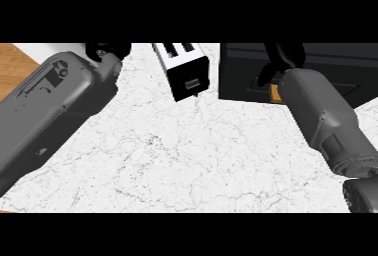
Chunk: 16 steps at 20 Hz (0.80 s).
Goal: Pick up the can, place it into the drawer and close the drawer
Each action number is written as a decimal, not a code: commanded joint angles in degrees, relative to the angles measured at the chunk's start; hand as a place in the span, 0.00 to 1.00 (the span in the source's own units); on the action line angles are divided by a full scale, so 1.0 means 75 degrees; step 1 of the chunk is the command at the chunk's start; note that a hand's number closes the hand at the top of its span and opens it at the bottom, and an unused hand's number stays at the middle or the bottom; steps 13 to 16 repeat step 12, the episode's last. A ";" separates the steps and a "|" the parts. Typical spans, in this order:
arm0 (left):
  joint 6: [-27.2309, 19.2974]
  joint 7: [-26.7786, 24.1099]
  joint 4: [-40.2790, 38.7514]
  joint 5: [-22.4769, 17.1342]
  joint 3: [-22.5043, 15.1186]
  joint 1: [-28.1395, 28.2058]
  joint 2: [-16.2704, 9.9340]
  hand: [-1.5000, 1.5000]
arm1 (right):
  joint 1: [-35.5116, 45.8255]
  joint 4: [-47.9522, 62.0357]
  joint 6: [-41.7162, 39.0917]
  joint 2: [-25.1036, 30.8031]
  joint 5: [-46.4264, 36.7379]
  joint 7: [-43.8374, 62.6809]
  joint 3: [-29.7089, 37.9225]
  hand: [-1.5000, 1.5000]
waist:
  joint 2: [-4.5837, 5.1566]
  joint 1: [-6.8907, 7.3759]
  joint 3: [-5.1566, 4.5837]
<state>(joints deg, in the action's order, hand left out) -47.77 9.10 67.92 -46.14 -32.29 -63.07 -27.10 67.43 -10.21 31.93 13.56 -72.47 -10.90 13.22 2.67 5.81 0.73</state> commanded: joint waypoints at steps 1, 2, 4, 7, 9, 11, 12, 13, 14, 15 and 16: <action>0.0018 0.0001 0.0180 0.0044 -0.0020 0.0182 -0.0056 0.00 | 0.0605 -0.0216 -0.0435 -0.0252 0.1149 -0.0622 0.0997 0.00 | -0.0076 0.0179 -0.0052; 0.0051 0.0096 0.0171 0.0030 -0.0045 0.0096 -0.0039 0.00 | 0.0539 -0.0248 -0.0474 -0.0318 0.1491 -0.0821 0.1311 0.00 | -0.0073 0.0109 -0.0040; -0.0004 -0.0026 0.0224 0.0094 -0.0063 0.0316 -0.0077 0.00 | 0.0605 -0.0222 -0.0880 -0.0345 0.2063 -0.1046 0.1856 0.00 | -0.0102 0.0121 -0.0040; -0.0093 0.0053 0.0324 0.0132 -0.0059 0.0208 -0.0058 0.00 | 0.0476 -0.0233 -0.1013 -0.0511 0.2689 -0.1444 0.2459 0.00 | -0.0094 0.0098 -0.0040; -0.0076 0.0198 0.0430 0.0115 -0.0040 0.0185 -0.0134 0.00 | 0.0650 -0.0162 -0.1265 -0.0476 0.2799 -0.1415 0.2583 0.00 | -0.0110 0.0133 -0.0057; -0.0260 0.0104 0.0678 0.0157 -0.0094 0.0527 -0.0032 0.00 | 0.0665 -0.0240 -0.1354 -0.0320 0.2990 -0.1708 0.2773 0.00 | -0.0136 0.0119 -0.0067; -0.0207 0.0278 0.0718 0.0173 -0.0111 0.0297 -0.0100 0.00 | 0.0531 -0.0097 -0.1432 -0.0271 0.2982 -0.1698 0.2794 0.00 | -0.0102 0.0100 -0.0063; -0.0207 0.0278 0.0718 0.0173 -0.0111 0.0297 -0.0100 0.00 | 0.0531 -0.0097 -0.1432 -0.0271 0.2982 -0.1698 0.2794 0.00 | -0.0102 0.0100 -0.0063; -0.0207 0.0278 0.0718 0.0173 -0.0111 0.0297 -0.0100 0.00 | 0.0531 -0.0097 -0.1432 -0.0271 0.2982 -0.1698 0.2794 0.00 | -0.0102 0.0100 -0.0063; -0.0207 0.0278 0.0718 0.0173 -0.0111 0.0297 -0.0100 0.00 | 0.0531 -0.0097 -0.1432 -0.0271 0.2982 -0.1698 0.2794 0.00 | -0.0102 0.0100 -0.0063; -0.0207 0.0278 0.0718 0.0173 -0.0111 0.0297 -0.0100 0.00 | 0.0531 -0.0097 -0.1432 -0.0271 0.2982 -0.1698 0.2794 0.00 | -0.0102 0.0100 -0.0063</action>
